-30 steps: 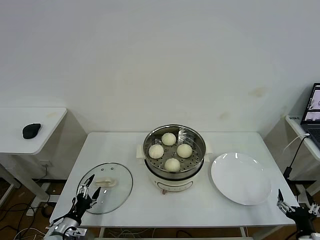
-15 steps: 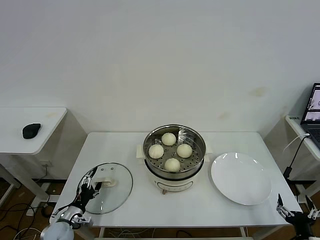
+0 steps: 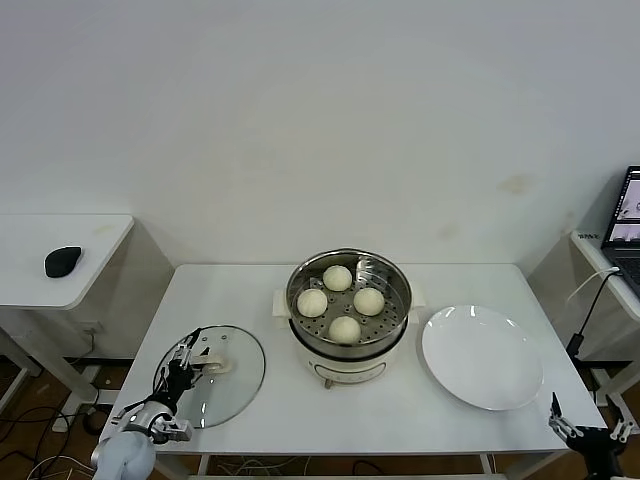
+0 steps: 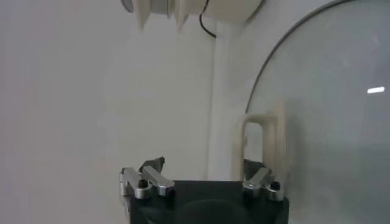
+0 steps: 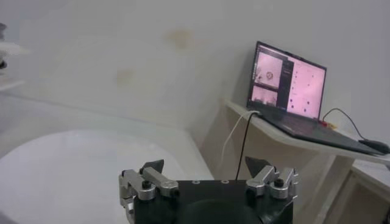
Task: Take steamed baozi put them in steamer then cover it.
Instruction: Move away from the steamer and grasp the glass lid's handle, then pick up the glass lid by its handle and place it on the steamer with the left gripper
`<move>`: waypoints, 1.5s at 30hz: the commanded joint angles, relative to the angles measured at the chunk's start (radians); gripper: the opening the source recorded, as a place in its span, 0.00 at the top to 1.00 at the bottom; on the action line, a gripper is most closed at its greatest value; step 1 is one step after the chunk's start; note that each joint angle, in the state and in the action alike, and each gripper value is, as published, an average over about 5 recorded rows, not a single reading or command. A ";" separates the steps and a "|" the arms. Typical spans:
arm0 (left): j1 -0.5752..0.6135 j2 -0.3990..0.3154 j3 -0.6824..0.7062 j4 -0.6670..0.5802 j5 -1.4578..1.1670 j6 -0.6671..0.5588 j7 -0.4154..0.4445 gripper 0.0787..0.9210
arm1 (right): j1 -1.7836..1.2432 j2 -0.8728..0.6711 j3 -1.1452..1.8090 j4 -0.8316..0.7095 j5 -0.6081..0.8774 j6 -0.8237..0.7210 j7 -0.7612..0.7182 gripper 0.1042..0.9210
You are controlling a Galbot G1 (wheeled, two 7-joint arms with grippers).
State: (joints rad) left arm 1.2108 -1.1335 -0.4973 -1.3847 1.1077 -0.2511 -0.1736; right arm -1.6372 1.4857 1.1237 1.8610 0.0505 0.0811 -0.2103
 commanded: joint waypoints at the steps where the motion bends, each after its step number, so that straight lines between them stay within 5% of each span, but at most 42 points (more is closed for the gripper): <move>1: -0.020 -0.001 0.009 0.030 0.001 0.000 0.001 0.32 | 0.000 0.003 -0.004 -0.001 -0.009 0.002 0.000 0.12; 19: 0.028 -0.001 -0.036 -0.040 -0.023 -0.018 -0.080 0.90 | -0.006 0.010 -0.026 0.011 -0.024 0.011 -0.001 0.12; 36: 0.173 0.239 -0.225 -0.543 -0.253 0.170 0.190 0.91 | -0.040 0.000 -0.091 0.056 -0.038 0.007 -0.013 0.12; 45: 0.025 0.287 0.050 -0.679 -0.295 0.374 0.272 0.91 | -0.043 0.016 -0.128 0.068 -0.083 0.023 -0.016 0.12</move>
State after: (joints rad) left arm 1.3246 -0.9271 -0.6317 -1.8477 0.8894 -0.0774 -0.0180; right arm -1.6781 1.4973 1.0220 1.9229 -0.0055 0.0959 -0.2258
